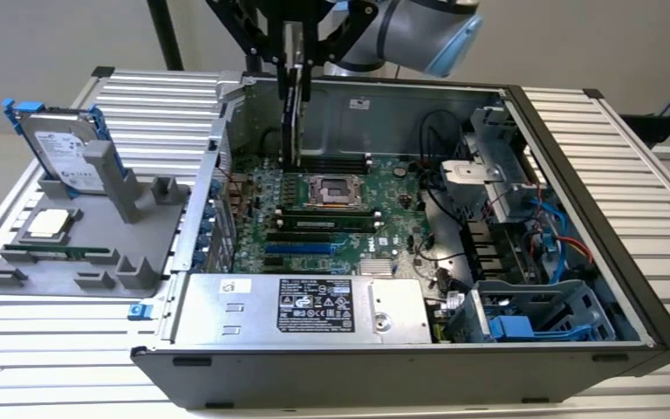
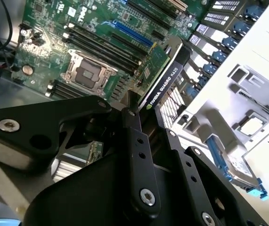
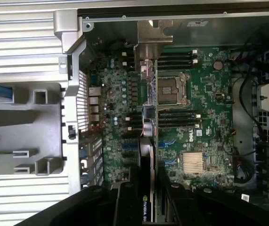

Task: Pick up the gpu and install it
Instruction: 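Pick up the gpu and move the gpu toward the slot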

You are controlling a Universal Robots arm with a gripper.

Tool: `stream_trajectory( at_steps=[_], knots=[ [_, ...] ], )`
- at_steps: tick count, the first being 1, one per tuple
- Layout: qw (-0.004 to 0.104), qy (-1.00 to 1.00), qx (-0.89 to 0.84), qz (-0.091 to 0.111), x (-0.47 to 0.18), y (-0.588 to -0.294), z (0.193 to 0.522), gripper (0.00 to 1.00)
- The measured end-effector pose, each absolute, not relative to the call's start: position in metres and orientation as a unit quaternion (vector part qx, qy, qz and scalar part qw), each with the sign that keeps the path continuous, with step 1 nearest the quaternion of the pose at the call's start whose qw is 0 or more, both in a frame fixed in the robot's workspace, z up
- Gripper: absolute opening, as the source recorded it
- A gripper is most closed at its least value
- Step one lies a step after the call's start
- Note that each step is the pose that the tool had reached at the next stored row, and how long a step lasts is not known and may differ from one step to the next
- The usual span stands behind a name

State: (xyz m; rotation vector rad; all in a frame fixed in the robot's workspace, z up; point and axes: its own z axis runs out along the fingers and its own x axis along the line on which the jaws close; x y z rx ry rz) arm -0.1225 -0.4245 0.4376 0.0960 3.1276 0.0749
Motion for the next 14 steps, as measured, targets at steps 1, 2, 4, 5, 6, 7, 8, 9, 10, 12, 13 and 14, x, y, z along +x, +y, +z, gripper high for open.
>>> stream_trajectory(
  at_steps=[1, 2, 4, 5, 6, 7, 8, 9, 10, 12, 13, 14],
  knots=[
    [0.006, 0.999, 0.031, 0.024, -0.121, -0.424, 0.438, 0.0],
    [0.006, 0.999, 0.031, 0.024, -0.119, -0.424, 0.438, 0.0],
    [0.006, 0.999, 0.031, 0.024, -0.116, -0.424, 0.438, 0.0],
    [0.006, 0.999, 0.031, 0.024, -0.115, -0.424, 0.438, 0.0],
    [0.006, 0.999, 0.031, 0.024, -0.114, -0.424, 0.438, 0.0],
    [0.006, 0.999, 0.031, 0.024, -0.112, -0.424, 0.438, 0.0],
    [0.006, 0.999, 0.031, 0.024, -0.111, -0.424, 0.438, 0.0],
    [0.006, 0.999, 0.031, 0.024, -0.109, -0.424, 0.438, 0.0],
    [0.006, 0.999, 0.031, 0.024, -0.108, -0.424, 0.438, 0.0],
    [0.006, 0.999, 0.031, 0.024, -0.105, -0.424, 0.438, 0.0],
    [0.006, 0.999, 0.031, 0.024, -0.103, -0.424, 0.438, 0.0],
    [0.006, 0.999, 0.031, 0.024, -0.102, -0.424, 0.438, 0.0]
  ],
)
